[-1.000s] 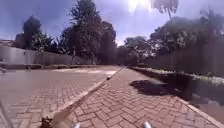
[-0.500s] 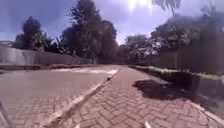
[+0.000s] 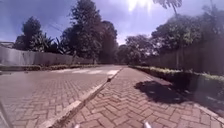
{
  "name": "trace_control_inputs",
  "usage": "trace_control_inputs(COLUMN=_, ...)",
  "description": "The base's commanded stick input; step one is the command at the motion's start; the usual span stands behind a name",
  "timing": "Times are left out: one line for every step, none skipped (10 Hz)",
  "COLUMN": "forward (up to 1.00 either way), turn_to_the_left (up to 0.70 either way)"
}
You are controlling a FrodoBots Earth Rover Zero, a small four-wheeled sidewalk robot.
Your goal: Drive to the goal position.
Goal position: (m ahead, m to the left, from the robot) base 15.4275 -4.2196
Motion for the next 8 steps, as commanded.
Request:
trace_control_inputs(forward=0.7, turn_to_the_left=0.0)
trace_control_inputs(forward=0.7, turn_to_the_left=0.0)
trace_control_inputs(forward=0.7, turn_to_the_left=0.0)
trace_control_inputs(forward=0.7, turn_to_the_left=0.0)
trace_control_inputs(forward=0.7, turn_to_the_left=0.0)
trace_control_inputs(forward=0.7, turn_to_the_left=0.0)
trace_control_inputs(forward=0.7, turn_to_the_left=0.0)
trace_control_inputs(forward=0.7, turn_to_the_left=0.0)
